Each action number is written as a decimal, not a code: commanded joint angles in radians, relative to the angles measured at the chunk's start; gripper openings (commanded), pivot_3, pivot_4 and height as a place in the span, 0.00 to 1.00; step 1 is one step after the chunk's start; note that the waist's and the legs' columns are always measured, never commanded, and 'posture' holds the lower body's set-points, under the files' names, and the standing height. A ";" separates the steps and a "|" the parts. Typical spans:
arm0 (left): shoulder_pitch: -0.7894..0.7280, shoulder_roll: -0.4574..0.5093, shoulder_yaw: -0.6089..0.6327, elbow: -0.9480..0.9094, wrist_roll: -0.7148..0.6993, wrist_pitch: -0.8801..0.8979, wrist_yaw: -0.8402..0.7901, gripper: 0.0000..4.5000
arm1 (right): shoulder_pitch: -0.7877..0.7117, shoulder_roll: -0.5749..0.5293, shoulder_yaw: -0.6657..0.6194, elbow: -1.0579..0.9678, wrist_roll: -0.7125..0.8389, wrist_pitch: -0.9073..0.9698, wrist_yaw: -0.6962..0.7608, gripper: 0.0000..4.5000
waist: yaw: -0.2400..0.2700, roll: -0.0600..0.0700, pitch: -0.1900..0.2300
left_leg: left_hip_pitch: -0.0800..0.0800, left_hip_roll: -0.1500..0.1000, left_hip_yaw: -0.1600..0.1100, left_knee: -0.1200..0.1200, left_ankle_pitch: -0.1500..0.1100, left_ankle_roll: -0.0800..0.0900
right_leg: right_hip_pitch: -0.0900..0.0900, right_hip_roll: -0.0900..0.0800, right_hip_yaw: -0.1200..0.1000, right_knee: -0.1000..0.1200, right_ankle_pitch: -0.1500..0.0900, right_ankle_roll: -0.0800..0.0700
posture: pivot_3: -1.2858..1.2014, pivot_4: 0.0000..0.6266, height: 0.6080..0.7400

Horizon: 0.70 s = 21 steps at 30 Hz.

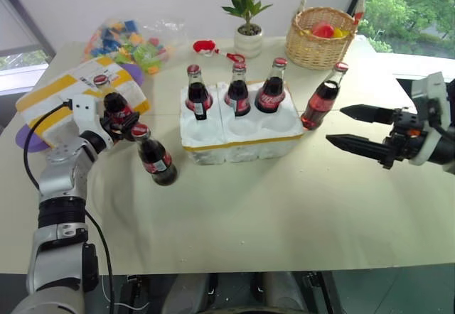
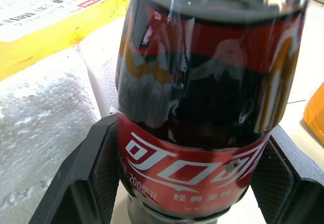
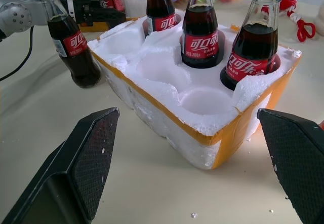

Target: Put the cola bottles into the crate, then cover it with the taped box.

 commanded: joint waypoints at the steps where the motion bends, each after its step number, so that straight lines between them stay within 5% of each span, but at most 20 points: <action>1: -0.015 0.036 0.017 -0.062 -0.037 0.034 -0.048 0.63 | -0.017 0.000 -0.017 -0.021 0.012 -0.015 -0.009 1.00 | 0.000 0.000 0.000 | 0.000 0.000 0.000 0.000 0.000 0.000 | 0.000 0.000 0.000 0.000 0.000 0.000 | 0.52 0.24 0.94; 13: -0.222 0.247 -0.076 -0.182 -0.252 0.349 -0.584 0.63 | 0.078 0.009 -0.084 -0.060 0.028 -0.007 -0.045 1.00 | -0.002 -0.006 0.003 | -0.003 -0.001 0.000 0.002 0.000 0.000 | -0.001 0.000 0.000 0.000 0.000 0.000 | 0.52 0.24 0.94; 21: -0.458 0.189 -0.202 -0.015 -0.200 0.300 -0.760 0.63 | 0.149 0.000 -0.170 -0.096 0.044 0.012 -0.079 1.00 | 0.000 -0.005 0.003 | -0.002 0.000 0.000 0.002 0.000 0.000 | -0.002 0.000 0.000 0.002 0.000 0.000 | 0.52 0.24 0.94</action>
